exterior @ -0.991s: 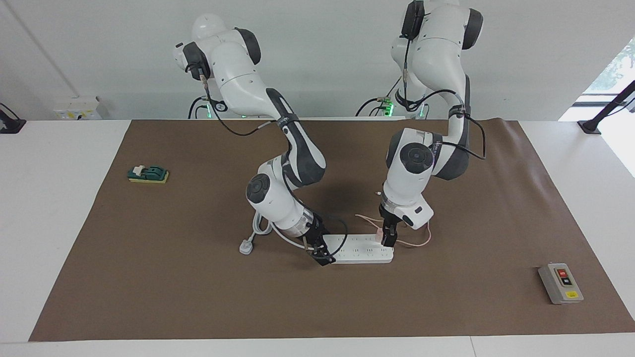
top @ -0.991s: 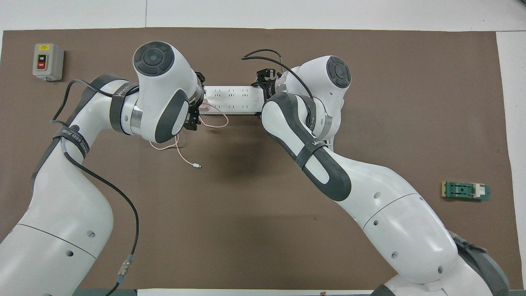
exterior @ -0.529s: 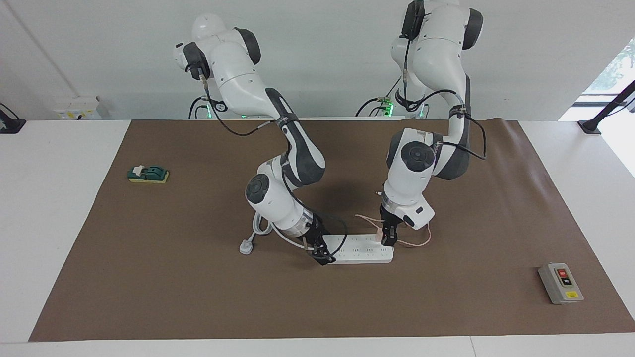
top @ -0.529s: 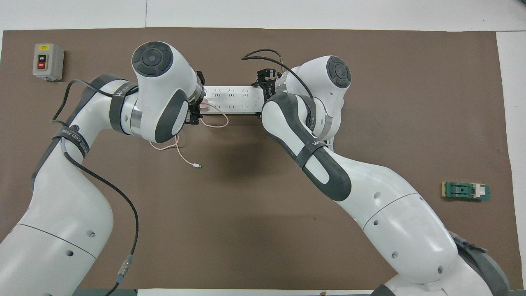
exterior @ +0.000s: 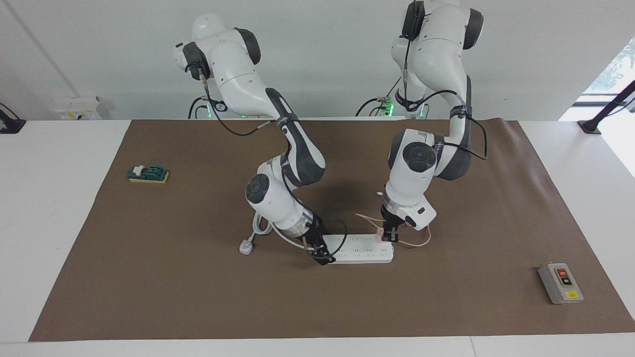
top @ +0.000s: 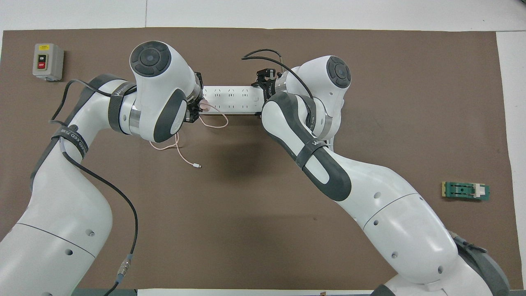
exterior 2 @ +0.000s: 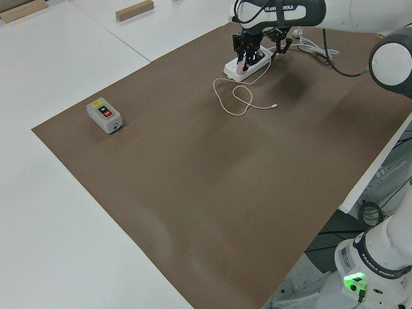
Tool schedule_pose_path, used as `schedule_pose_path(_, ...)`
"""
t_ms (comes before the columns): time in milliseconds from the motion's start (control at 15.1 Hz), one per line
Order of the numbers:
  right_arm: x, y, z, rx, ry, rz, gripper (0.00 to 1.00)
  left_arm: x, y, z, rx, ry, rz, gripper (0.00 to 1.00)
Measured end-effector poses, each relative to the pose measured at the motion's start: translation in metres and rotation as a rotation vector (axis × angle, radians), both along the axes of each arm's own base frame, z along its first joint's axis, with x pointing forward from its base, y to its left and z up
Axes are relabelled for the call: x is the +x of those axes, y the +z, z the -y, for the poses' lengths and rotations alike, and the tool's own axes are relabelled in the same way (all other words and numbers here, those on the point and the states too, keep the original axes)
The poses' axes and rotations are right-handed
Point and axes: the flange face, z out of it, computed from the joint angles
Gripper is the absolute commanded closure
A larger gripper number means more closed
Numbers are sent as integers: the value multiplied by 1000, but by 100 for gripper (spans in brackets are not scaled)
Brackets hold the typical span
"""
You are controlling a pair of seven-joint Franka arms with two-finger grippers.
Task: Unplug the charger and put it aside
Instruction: 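Grasp the pink charger with the left gripper at the strip's end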
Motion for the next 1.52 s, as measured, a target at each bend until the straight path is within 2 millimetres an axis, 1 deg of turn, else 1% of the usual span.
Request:
schedule_pose_path(396,0,-1,2,13,3,0,100,0,1,1,7,-5,-3,100)
schedule_pose_path(1256,0,-2,2,13,3,0,100,9,7,6,31,-8,-52,100)
schedule_pose_path(1322,0,-2,2,13,4,0,100,9,12,7,33,-11,-53,100)
schedule_pose_path(1388,1,-1,2,13,3,1,100,8,23,6,43,-15,-65,100)
schedule_pose_path(1520,1,-1,2,13,3,0,100,-2,48,1,71,-20,-107,100)
